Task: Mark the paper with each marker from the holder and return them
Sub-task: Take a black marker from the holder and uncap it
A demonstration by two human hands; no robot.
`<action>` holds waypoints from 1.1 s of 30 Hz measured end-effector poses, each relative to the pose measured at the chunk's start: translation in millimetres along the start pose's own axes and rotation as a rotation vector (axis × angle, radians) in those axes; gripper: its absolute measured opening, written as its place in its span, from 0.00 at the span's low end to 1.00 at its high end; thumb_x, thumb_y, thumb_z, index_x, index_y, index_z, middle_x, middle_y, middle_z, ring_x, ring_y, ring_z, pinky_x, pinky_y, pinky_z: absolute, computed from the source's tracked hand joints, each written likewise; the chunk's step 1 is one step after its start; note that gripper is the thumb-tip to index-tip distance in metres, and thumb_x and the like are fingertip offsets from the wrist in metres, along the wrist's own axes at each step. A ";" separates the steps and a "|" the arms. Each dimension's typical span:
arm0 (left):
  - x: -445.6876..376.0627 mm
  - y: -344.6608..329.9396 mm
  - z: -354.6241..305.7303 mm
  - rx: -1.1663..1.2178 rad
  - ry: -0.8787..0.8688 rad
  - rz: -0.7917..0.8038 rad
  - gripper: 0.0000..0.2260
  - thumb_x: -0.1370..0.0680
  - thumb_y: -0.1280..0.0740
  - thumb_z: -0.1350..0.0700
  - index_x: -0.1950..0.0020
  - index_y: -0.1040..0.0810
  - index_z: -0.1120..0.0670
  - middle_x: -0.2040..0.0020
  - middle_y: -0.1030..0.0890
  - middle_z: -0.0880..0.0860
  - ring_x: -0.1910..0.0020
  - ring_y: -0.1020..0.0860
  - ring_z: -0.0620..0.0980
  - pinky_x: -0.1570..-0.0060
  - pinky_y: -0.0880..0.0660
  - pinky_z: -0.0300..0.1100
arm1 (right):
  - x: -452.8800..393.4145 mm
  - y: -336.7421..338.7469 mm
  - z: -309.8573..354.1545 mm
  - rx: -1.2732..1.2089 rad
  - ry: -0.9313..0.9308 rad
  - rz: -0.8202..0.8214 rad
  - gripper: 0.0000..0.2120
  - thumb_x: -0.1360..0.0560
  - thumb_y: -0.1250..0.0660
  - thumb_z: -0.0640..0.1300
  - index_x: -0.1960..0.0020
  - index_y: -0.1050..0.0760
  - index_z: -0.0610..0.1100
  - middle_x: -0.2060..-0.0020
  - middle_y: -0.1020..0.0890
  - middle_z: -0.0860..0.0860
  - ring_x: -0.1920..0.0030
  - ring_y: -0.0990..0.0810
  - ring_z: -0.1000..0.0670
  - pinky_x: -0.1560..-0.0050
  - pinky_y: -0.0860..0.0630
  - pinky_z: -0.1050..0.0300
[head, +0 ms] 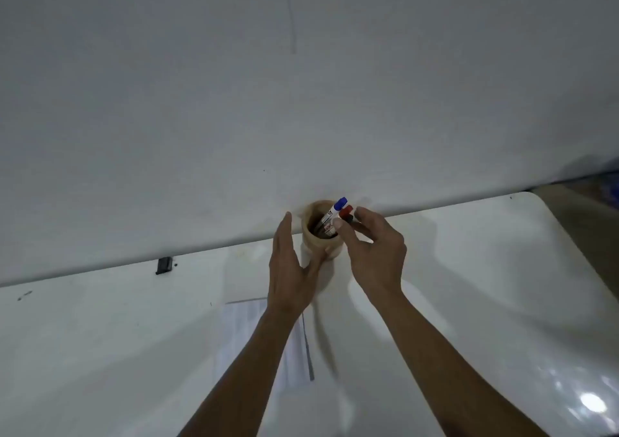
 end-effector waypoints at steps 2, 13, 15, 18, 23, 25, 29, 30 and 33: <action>-7.9 -5.8 4.6 0.020 -0.007 -0.008 0.40 0.26 0.26 0.48 0.20 0.44 0.49 0.22 0.35 0.46 0.23 0.35 0.48 0.25 0.32 0.54 | -5.1 -2.7 0.2 -0.006 -0.006 -0.017 0.16 0.28 0.21 0.44 0.42 0.16 0.45 0.53 0.14 0.56 0.49 0.14 0.55 0.54 0.23 0.75; -16.2 -23.1 11.6 0.230 -0.061 -0.012 0.35 0.27 0.25 0.63 0.26 0.37 0.43 0.32 0.26 0.40 0.33 0.27 0.31 0.36 0.30 0.26 | -7.1 -7.5 -12.9 -0.042 -0.057 -0.086 0.14 0.29 0.20 0.42 0.44 0.14 0.42 0.54 0.12 0.50 0.51 0.14 0.54 0.57 0.23 0.73; -16.6 -24.4 15.7 0.225 -0.063 -0.010 0.35 0.27 0.25 0.59 0.23 0.37 0.49 0.29 0.26 0.44 0.30 0.28 0.37 0.32 0.31 0.31 | -6.9 -7.5 -12.3 -0.038 -0.061 -0.081 0.13 0.28 0.21 0.42 0.44 0.14 0.42 0.55 0.12 0.51 0.51 0.14 0.55 0.57 0.23 0.74; -16.5 -24.6 15.8 0.235 -0.061 -0.004 0.34 0.26 0.25 0.59 0.23 0.36 0.52 0.30 0.27 0.41 0.31 0.29 0.33 0.33 0.32 0.27 | -6.8 -7.8 -11.2 -0.031 -0.064 -0.067 0.12 0.28 0.21 0.43 0.45 0.14 0.43 0.54 0.12 0.52 0.52 0.14 0.56 0.56 0.24 0.75; -16.4 -23.7 7.5 0.254 -0.106 -0.017 0.32 0.26 0.28 0.68 0.29 0.36 0.48 0.34 0.27 0.37 0.35 0.28 0.28 0.39 0.32 0.23 | -3.6 -0.3 -3.5 -0.018 -0.024 -0.105 0.07 0.28 0.21 0.45 0.51 0.16 0.50 0.55 0.13 0.54 0.51 0.15 0.55 0.48 0.20 0.65; -17.0 -23.7 7.5 0.253 -0.113 -0.013 0.32 0.26 0.28 0.68 0.30 0.36 0.45 0.36 0.25 0.29 0.35 0.28 0.28 0.40 0.31 0.23 | -2.6 7.2 5.3 -0.097 -0.043 -0.146 0.05 0.27 0.22 0.45 0.53 0.16 0.49 0.57 0.13 0.53 0.53 0.14 0.54 0.51 0.18 0.60; -15.0 -21.6 9.2 0.174 -0.115 -0.025 0.33 0.25 0.25 0.57 0.26 0.36 0.41 0.34 0.27 0.27 0.32 0.28 0.32 0.33 0.30 0.35 | -2.3 32.3 45.4 -0.353 0.073 -0.232 0.06 0.21 0.28 0.42 0.53 0.21 0.52 0.57 0.13 0.52 0.52 0.13 0.50 0.50 0.18 0.50; -14.7 -21.7 11.1 0.179 -0.101 -0.025 0.34 0.25 0.25 0.56 0.24 0.36 0.43 0.32 0.27 0.30 0.31 0.29 0.34 0.31 0.29 0.39 | -2.4 39.8 55.4 -0.395 0.106 -0.241 0.05 0.20 0.30 0.42 0.52 0.22 0.51 0.56 0.13 0.50 0.50 0.13 0.47 0.49 0.18 0.48; -13.7 -21.9 13.9 0.169 -0.086 -0.023 0.34 0.25 0.25 0.56 0.22 0.37 0.48 0.31 0.28 0.33 0.29 0.29 0.36 0.30 0.29 0.43 | -3.7 58.3 71.5 -0.455 0.105 -0.236 0.04 0.17 0.34 0.43 0.49 0.23 0.50 0.57 0.16 0.48 0.54 0.15 0.44 0.52 0.16 0.48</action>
Point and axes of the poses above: each hand's wrist, its own x-axis away from the middle knuckle, its own y-axis out of the back of the hand, z = x × y, the point moved 6 cm from there along -x, towards the middle knuckle
